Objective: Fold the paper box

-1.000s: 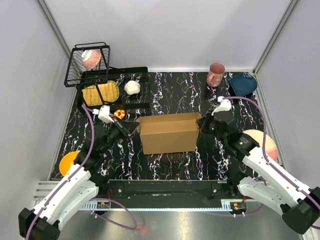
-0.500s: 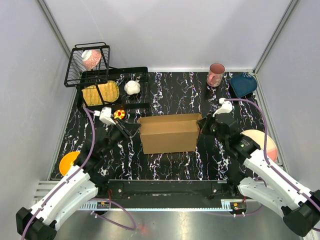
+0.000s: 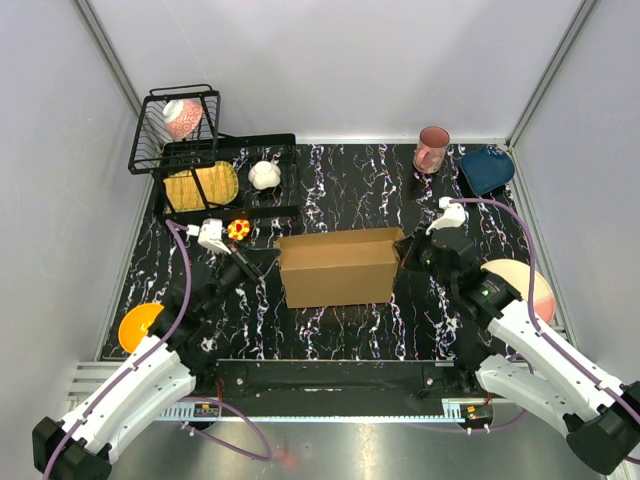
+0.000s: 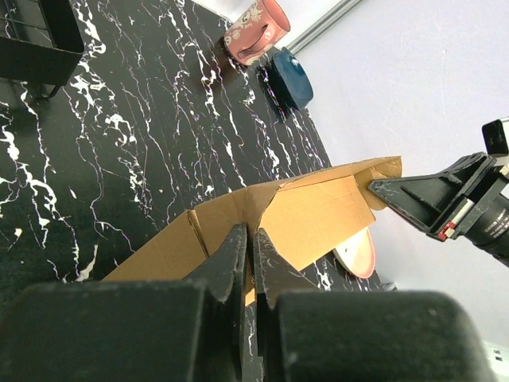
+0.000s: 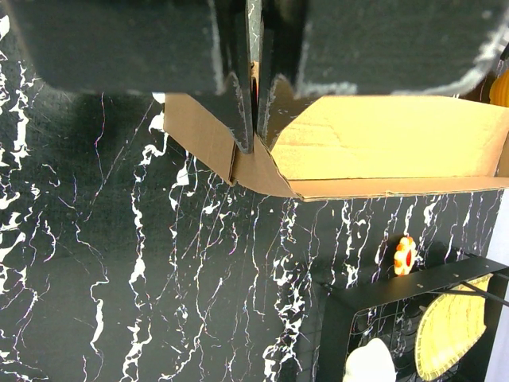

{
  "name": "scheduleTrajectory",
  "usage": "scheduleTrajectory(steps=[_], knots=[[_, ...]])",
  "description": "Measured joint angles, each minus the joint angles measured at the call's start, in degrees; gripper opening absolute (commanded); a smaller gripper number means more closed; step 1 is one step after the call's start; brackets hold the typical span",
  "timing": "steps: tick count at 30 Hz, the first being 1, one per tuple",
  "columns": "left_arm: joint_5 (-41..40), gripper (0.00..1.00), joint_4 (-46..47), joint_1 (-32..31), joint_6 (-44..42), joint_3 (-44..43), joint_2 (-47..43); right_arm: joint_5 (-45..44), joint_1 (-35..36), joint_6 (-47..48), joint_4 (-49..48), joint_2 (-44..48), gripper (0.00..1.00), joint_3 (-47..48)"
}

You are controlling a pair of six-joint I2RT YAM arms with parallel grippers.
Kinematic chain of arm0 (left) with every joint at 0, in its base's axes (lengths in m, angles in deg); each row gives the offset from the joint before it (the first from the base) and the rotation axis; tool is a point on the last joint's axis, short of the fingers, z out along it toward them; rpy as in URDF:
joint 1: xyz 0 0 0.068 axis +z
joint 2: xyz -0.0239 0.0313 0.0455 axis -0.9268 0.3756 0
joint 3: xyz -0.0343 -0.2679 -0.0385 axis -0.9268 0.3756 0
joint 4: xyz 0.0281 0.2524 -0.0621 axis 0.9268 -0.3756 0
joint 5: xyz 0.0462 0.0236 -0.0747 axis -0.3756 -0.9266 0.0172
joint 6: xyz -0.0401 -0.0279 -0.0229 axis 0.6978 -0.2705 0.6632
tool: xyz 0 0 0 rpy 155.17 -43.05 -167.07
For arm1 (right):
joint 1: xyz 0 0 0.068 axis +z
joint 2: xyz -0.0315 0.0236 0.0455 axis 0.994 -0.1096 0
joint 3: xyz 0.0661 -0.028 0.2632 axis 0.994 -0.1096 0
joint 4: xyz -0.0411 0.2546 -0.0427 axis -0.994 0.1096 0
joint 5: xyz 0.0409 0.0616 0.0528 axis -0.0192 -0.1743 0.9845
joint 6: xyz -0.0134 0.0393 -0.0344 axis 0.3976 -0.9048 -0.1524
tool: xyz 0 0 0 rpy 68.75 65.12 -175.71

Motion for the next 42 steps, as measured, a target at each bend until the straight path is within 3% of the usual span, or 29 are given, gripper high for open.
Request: scheduleTrajectory(steps=[14, 27, 29, 33, 36, 42], knots=[[-10.3, 0.01, 1.9, -8.4, -8.1, 0.7, 0.0, -0.1, 0.0, 0.0, 0.5, 0.6, 0.00, 0.0], [-17.6, 0.07, -4.6, -14.0, -13.4, -2.7, 1.0, -0.1, 0.0, -0.1, 0.9, 0.8, 0.00, 0.0], [-19.8, 0.08, -5.2, -15.7, -14.0, -3.1, 1.9, -0.1, 0.0, -0.1, 0.9, 0.8, 0.04, 0.0], [-23.4, 0.06, -5.6, -17.9, -14.8, -4.0, 3.3, -0.1, 0.0, -0.4, 1.7, 1.2, 0.25, 0.1], [-24.3, 0.06, -6.0, -18.7, -15.1, -4.3, 4.0, 0.1, 0.2, -1.1, 4.7, 1.3, 0.34, 0.6], [-24.5, 0.05, -7.6, -19.3, -15.5, -5.3, 4.5, 0.2, 0.6, -1.5, 9.3, 1.4, 0.41, 3.3]])
